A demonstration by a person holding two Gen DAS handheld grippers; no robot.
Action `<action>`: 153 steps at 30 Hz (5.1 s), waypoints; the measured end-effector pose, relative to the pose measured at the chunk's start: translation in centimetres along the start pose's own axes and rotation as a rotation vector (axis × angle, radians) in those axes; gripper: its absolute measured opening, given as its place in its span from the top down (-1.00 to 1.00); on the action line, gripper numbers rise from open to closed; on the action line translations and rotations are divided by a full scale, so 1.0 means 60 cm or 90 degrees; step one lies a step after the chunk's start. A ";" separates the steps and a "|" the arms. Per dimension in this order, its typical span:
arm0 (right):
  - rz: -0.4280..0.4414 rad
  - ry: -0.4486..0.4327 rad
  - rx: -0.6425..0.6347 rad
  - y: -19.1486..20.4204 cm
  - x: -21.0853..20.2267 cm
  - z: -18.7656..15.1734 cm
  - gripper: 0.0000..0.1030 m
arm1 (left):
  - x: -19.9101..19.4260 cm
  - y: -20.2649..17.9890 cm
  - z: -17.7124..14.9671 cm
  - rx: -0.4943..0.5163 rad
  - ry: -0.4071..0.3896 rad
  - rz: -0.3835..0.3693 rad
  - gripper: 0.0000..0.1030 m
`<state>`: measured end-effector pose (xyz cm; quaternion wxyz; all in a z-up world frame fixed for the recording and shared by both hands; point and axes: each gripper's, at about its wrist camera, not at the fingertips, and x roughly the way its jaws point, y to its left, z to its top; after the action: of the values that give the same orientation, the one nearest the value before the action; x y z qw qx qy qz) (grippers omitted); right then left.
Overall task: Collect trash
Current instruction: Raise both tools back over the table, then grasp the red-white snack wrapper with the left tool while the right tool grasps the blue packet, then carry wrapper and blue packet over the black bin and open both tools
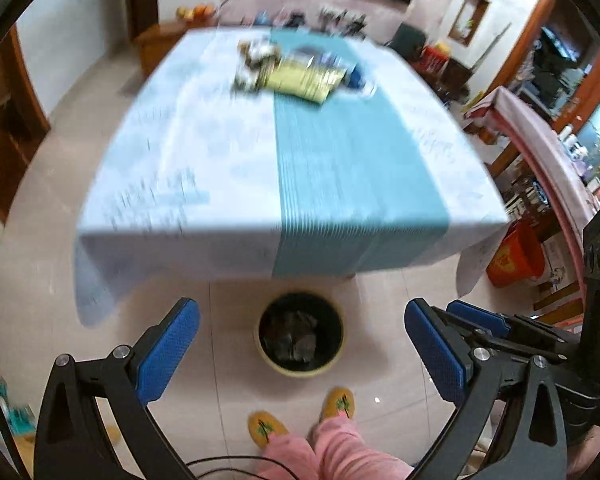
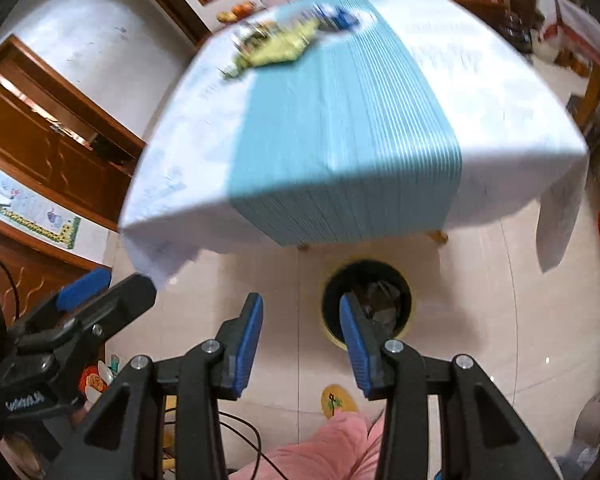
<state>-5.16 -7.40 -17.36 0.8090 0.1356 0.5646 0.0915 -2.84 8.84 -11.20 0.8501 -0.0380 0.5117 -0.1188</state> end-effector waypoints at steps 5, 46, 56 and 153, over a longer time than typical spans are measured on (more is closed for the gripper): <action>0.005 -0.060 -0.018 0.047 -0.068 0.031 0.22 | -0.071 -0.002 0.049 0.030 -0.050 -0.012 -0.97; 0.013 -0.059 -0.205 -0.048 0.103 0.586 0.07 | 0.327 0.120 0.492 -0.124 0.121 0.070 -0.97; 0.041 0.026 -0.241 -0.071 0.231 0.659 0.07 | 0.442 0.131 0.507 -0.116 0.193 0.110 -0.97; 0.011 0.154 0.048 -0.009 0.060 0.064 -0.27 | 0.148 0.011 0.043 0.031 0.208 -0.109 0.66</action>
<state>-0.32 -7.26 -19.47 0.7285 0.1592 0.6598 0.0928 3.53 7.16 -17.72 0.7434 -0.0408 0.6346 -0.2074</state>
